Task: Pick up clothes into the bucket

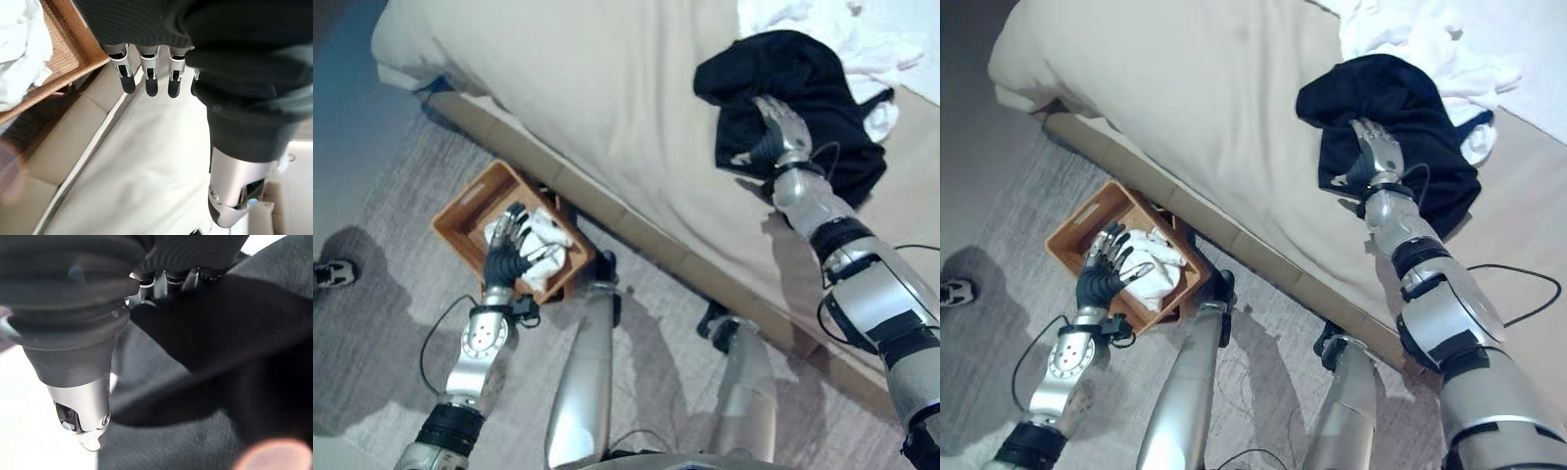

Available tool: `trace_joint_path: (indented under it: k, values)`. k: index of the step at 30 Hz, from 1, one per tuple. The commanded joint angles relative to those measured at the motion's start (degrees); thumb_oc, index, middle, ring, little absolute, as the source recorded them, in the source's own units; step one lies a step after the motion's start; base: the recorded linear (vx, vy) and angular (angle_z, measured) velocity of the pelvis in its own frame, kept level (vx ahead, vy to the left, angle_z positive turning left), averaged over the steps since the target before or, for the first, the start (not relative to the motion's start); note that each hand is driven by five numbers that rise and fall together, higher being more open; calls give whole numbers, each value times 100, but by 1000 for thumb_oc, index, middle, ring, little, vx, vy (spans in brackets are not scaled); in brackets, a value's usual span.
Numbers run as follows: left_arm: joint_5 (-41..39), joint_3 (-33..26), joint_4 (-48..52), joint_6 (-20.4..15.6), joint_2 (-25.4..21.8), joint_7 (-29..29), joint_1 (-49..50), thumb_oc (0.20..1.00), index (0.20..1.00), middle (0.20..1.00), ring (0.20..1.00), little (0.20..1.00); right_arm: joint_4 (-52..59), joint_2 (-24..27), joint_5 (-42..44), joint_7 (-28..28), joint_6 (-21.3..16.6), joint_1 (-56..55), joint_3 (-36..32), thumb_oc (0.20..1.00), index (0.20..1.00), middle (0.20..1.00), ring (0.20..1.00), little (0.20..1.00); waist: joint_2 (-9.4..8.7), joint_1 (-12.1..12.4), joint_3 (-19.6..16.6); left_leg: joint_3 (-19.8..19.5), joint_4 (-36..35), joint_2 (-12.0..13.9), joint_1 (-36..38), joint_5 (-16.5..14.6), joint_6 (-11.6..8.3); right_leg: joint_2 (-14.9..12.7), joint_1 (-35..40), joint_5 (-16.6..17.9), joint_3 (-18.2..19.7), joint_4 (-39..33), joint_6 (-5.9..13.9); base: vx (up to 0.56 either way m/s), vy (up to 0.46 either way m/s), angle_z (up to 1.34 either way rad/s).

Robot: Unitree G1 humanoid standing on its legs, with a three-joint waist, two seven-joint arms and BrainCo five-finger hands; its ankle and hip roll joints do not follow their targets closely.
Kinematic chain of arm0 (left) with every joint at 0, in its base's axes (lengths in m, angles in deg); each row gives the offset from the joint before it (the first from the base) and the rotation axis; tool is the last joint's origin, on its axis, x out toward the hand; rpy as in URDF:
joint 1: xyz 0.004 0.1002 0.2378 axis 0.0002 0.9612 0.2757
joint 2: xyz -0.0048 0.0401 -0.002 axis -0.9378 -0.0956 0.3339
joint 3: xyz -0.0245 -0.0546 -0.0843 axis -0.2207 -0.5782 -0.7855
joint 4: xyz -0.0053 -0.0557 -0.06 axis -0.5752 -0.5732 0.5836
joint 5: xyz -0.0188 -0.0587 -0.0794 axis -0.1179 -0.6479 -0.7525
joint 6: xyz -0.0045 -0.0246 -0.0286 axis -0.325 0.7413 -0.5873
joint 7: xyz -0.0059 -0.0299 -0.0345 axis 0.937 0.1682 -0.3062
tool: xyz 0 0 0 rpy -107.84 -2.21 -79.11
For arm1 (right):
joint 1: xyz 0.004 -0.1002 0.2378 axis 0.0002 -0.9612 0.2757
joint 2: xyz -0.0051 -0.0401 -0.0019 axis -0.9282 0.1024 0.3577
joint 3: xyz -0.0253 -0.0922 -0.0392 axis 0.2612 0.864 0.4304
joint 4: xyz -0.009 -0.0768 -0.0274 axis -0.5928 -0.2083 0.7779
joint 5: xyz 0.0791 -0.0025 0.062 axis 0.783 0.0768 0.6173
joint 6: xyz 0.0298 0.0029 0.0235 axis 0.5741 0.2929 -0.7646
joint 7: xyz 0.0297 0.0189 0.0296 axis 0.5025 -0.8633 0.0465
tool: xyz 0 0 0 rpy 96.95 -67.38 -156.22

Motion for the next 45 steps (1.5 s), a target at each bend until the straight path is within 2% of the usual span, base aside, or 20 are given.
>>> trace_joint_path:
  k: [1, 13, 14, 16, 21, 29, 34, 35, 38, 42, 43, 45]
  values:
    - [-24, -13, 391, -334, -98, 37, -48, 1000, 1000, 1000, 1000, 1000, -239, 258, 114, -45, 39, 321, -53, 1000, 1000, 1000, 1000, 1000, 96, 234, 47, -28, -221, -154, -228, 70, 136, 47, 14, 226, 331, -80, 385, -12, 47, 8]
    - [102, 212, 445, -166, 100, 304, -183, 1000, 1000, 1000, 1000, 1000, -952, 266, -143, 245, 550, 596, -73, 1000, 1000, 1000, 1000, 1000, 258, 180, 275, 7, -203, -227, -298, 48, 223, 12, -226, 268, 516, 17, 375, -6, 28, 0]
    - [136, 236, 463, -121, 104, 346, -186, 1000, 1000, 1000, 1000, 1000, -998, 219, -205, 227, 616, 641, -58, 837, 837, 837, 837, 837, 270, 149, 286, 26, -164, -233, -292, 25, 243, 23, -242, 281, 549, 32, 371, -8, 38, -5]
    - [149, 233, 449, -97, 119, 362, -207, 1000, 1000, 1000, 1000, 1000, -1021, 188, -244, 219, 653, 677, -47, 200, 200, 200, 200, 200, 278, 116, 289, 42, -151, -236, -276, 16, 245, 23, -235, 281, 561, 25, 371, -8, 28, -9]
    - [185, 234, 393, -87, 160, 394, -227, 1000, 1000, 1000, 1000, 1000, -981, 95, -246, 204, 676, 661, -73, 200, 200, 200, 200, 200, 262, 59, 271, 65, -210, -237, -180, 22, 255, 35, -175, 299, 577, -36, 363, -2, 5, -2]
    - [248, 103, 198, -105, 237, 452, -222, 1000, 1000, 1000, 1000, 1000, -232, -221, 71, 201, 414, 397, -202, 200, 200, 200, 200, 200, 119, -81, 199, 127, -502, -155, 332, 34, 266, 147, 299, 461, 582, -451, 377, 7, -3, -7]
    - [213, -46, -8, -135, 281, 454, -200, 1000, 1000, 1000, 1000, 1000, 1055, -263, 650, 177, 92, -57, -554, 200, 200, 200, 200, 200, -68, -242, 104, 209, -868, -51, 950, 77, 252, 244, 945, 685, 559, -1012, 408, 11, 0, -15]
    - [219, -55, -24, -142, 289, 457, -185, 1000, 1000, 1000, 1000, 1000, 1316, -261, 783, 233, 17, -186, -690, 200, 200, 200, 200, 200, -86, -269, 110, 257, -993, -37, 1014, 276, 290, 252, 1041, 897, 496, -1193, 364, -39, 13, -13]
    - [256, -128, -217, -131, 338, 445, -152, 1000, 1000, 1000, 1000, 1000, 2404, -258, 1228, 130, -300, -758, -1022, 200, 200, 200, 200, 200, -189, -391, 28, 286, -1243, 39, 1447, 308, 261, 278, 1525, 1035, 456, -1595, 405, 37, -11, -19]
    - [269, -192, -552, -116, 353, 290, -98, 1000, 1000, 1000, 1000, 1000, 3424, -153, 1866, -308, -711, -1696, -1381, 200, 200, 200, 200, 200, -289, -493, -86, 305, -1540, 118, 2033, 351, 228, 295, 2239, 1163, 360, -2104, 459, 84, -28, -13]
    - [268, -187, -553, -117, 351, 289, -96, 1000, 1000, 1000, 1000, 1000, 3434, -149, 1866, -310, -706, -1708, -1387, 200, 200, 200, 200, 200, -286, -489, -78, 303, -1548, 119, 2050, 353, 227, 297, 2260, 1167, 354, -2116, 459, 107, -36, -12]
    - [373, -202, -769, -55, 332, 144, -37, 1000, 1000, 1000, 1000, 1000, 3951, -44, 2419, -660, -972, -2298, -1698, 200, 200, 200, 200, 200, -336, -566, -227, 304, -1820, 192, 2502, 385, 193, 329, 2762, 1247, 268, -2485, 505, 129, -42, -3]
